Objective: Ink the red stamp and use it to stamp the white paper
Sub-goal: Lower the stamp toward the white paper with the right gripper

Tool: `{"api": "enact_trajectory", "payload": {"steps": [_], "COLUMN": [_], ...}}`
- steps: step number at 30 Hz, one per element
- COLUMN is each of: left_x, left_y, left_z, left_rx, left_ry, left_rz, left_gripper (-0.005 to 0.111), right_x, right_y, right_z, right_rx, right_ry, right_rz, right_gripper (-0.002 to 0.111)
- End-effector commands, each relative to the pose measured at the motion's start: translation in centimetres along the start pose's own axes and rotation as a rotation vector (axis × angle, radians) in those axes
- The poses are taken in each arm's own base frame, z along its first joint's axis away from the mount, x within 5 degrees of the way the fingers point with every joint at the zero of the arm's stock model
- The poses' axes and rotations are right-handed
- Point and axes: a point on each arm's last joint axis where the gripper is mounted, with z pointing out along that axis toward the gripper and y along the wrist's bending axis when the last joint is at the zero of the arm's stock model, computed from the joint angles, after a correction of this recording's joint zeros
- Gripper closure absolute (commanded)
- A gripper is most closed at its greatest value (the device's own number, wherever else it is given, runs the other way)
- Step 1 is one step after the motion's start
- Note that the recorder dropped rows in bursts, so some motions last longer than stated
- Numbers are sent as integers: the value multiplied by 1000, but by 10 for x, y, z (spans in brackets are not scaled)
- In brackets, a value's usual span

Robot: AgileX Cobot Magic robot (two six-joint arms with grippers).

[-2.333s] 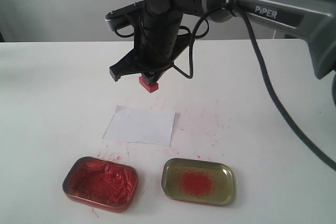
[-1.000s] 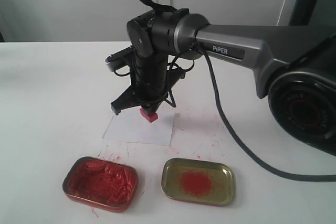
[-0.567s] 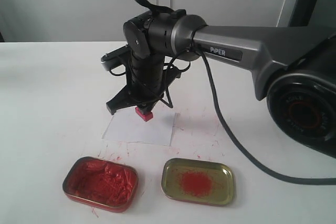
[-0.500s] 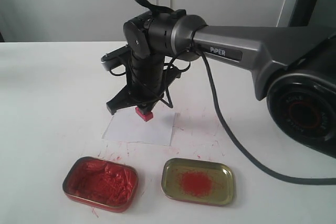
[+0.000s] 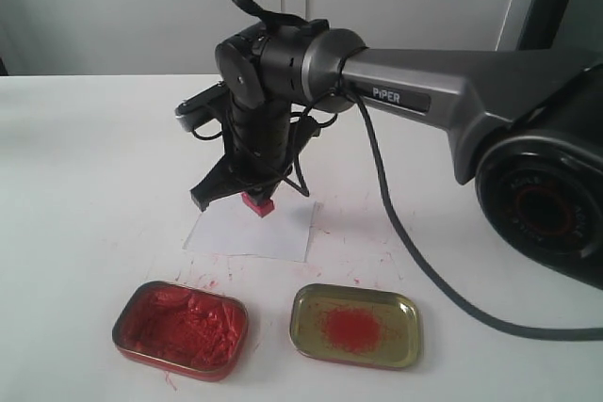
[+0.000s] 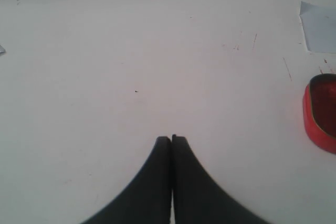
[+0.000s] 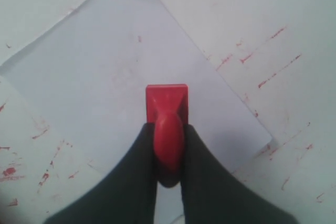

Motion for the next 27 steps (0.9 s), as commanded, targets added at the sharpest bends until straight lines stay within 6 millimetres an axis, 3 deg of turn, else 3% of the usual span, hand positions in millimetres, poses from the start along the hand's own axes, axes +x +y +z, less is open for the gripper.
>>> {"api": "enact_trajectory", "payload": {"steps": [1,27], "left_x": [2,2], "left_y": [0,0], "left_z": [1,1], "left_rx": [2,2], "left_ry": [4,4], "left_rz": [-12,-12], "left_gripper": [107,107], "right_x": [-3,-4], "right_y": [4,8], "right_z": [-1,4], "right_rx": [31,-4], "right_ry": [-28,-39], "right_rz": [-53,-59], "right_gripper": [108,108]}}
